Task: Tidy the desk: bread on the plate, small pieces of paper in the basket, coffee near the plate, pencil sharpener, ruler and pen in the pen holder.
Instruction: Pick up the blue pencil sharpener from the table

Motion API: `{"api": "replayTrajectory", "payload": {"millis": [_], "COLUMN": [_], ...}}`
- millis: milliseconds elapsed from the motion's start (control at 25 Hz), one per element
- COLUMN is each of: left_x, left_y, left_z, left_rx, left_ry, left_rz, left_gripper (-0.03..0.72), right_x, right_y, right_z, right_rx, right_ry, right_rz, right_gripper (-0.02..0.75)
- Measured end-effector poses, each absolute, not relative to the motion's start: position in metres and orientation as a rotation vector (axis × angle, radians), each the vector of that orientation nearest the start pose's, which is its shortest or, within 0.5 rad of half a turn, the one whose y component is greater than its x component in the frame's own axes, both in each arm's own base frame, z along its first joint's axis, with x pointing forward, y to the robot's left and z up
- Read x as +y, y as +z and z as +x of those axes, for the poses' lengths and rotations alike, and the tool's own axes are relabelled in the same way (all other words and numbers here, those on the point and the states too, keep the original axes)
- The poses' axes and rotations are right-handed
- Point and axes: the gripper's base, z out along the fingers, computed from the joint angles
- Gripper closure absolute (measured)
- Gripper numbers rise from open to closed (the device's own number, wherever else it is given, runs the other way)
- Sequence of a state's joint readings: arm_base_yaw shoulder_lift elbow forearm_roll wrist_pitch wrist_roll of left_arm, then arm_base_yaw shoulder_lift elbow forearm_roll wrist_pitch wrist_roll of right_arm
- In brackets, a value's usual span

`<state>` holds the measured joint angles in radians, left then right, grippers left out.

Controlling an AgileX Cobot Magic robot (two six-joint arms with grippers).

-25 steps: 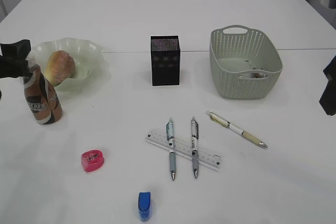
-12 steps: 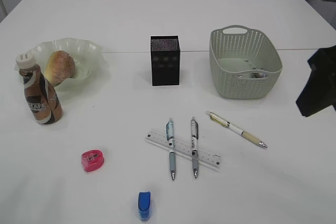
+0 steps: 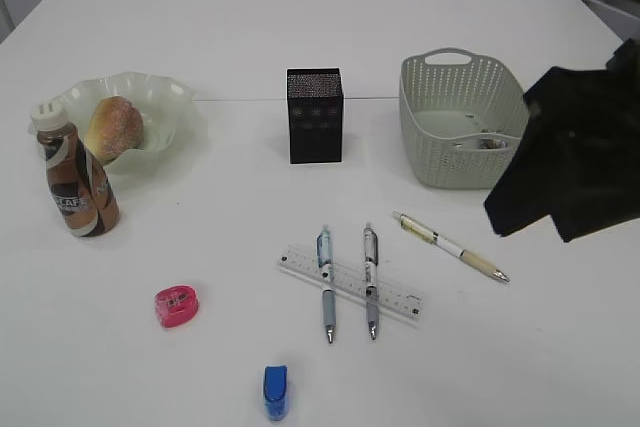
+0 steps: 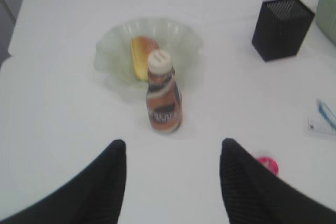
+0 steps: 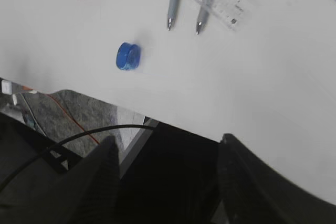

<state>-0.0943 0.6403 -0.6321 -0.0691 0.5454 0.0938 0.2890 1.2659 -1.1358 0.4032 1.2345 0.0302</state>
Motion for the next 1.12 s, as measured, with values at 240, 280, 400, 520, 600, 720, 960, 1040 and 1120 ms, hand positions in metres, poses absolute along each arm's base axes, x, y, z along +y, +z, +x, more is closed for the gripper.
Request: {"api": "replayTrajectory", "payload": {"millis": [240,280,400,520,600,720,960,1040,1120], "left_x": [-0.015,-0.015,-0.015,-0.014,-0.014,-0.011,-0.013,-0.013,-0.014], "left_y": [0.334,0.336,0.339,0.333,0.329,0.326,0.325,0.324,0.324], "left_z": [0.101,0.099,0.094,0.088,0.082,0.078,0.079,0.08,0.081], "left_rx": [2.267,2.279,2.324,2.418,2.496,2.56,2.586,2.591,2.593], "left_ry": [-0.09,-0.093,-0.105,-0.125,-0.13,-0.124,-0.17,-0.174,-0.181], "left_rz": [0.194,0.191,0.174,0.136,0.112,0.022,-0.061,-0.066,-0.07], "left_gripper": [0.275,0.276,0.285,0.291,0.293,0.295,0.296,0.296,0.296], "right_x": [0.129,0.132,0.139,0.142,0.144,0.148,0.176,0.188,0.196], "right_y": [0.333,0.332,0.327,0.321,0.318,0.312,0.295,0.29,0.285], "right_z": [0.194,0.192,0.193,0.196,0.198,0.201,0.195,0.192,0.194], "right_rx": [2.888,2.899,2.936,2.968,2.985,3.018,3.107,3.123,3.121], "right_ry": [0.631,0.627,0.619,0.608,0.604,0.612,0.636,0.667,0.703], "right_rz": [-0.339,-0.342,-0.317,-0.287,-0.267,-0.239,-0.321,-0.353,-0.345], "right_gripper": [0.3,0.3,0.3,0.3,0.3,0.3,0.3,0.3,0.299]}}
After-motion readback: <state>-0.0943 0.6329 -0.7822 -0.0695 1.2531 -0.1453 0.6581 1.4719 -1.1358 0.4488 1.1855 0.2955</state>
